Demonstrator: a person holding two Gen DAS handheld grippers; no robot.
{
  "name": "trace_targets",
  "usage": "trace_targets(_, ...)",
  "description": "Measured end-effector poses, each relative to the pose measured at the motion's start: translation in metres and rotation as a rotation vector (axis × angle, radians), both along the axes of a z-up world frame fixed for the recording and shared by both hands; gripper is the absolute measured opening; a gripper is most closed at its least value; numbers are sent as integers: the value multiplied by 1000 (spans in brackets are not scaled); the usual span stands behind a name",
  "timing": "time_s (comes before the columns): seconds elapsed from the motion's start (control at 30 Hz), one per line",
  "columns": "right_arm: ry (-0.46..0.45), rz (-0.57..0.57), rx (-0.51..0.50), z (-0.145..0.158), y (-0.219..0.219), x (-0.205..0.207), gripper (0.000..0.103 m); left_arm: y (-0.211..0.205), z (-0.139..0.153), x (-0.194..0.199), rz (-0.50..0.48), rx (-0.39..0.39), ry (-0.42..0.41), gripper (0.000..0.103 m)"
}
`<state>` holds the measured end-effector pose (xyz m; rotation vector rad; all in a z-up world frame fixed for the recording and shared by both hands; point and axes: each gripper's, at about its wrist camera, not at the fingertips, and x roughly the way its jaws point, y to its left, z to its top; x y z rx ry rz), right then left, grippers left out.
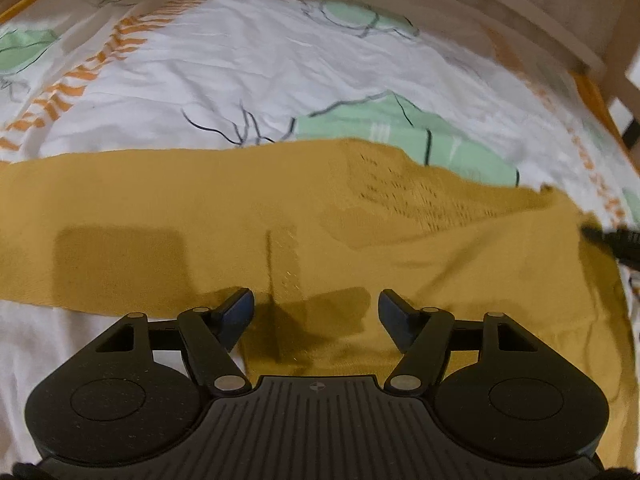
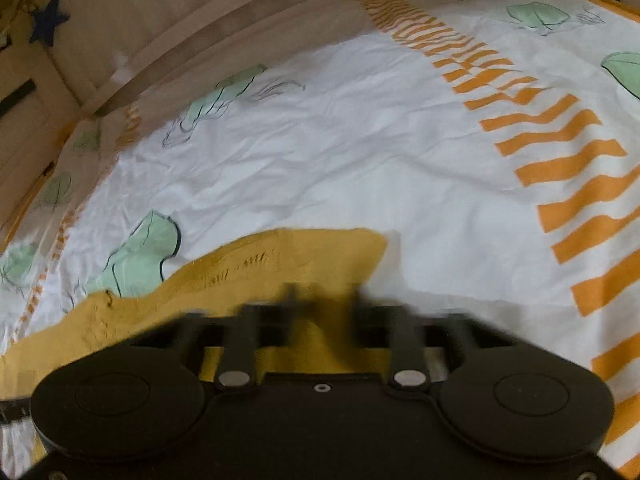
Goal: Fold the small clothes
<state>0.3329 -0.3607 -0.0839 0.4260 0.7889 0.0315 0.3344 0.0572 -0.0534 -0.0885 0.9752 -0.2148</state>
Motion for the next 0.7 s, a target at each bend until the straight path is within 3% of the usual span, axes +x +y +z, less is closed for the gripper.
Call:
trace_targets(0.07, -6, 27, -75, 8, 8, -3, 14, 4, 3, 2, 18, 1, -7, 67)
trace_targets(0.1, -18, 33, -158, 15, 13, -6, 13, 6, 4, 3, 24, 4, -11, 67)
trace_targets(0.17, -44, -19, -246, 25, 9, -12, 13, 9, 6, 4, 43, 6, -18, 67)
trace_targets(0.23, -8, -88, -220, 23, -10, -11, 12, 11, 4, 6, 54, 0, -12, 67)
trace_targets(0.37, 40, -63, -230, 9, -12, -7, 15, 8, -2, 8, 39, 37, 6, 67)
trace_targets(0.43, 24, -87, -211, 12, -12, -11, 33, 5, -2, 7, 28, 59, 4, 67)
trace_targets(0.53, -20, -144, -208, 26, -15, -21, 47, 6, -2, 7, 28, 80, 17, 67)
trace_targets(0.7, -54, -74, -158, 47, -11, -46, 58, 5, -9, 7, 36, 102, 25, 68)
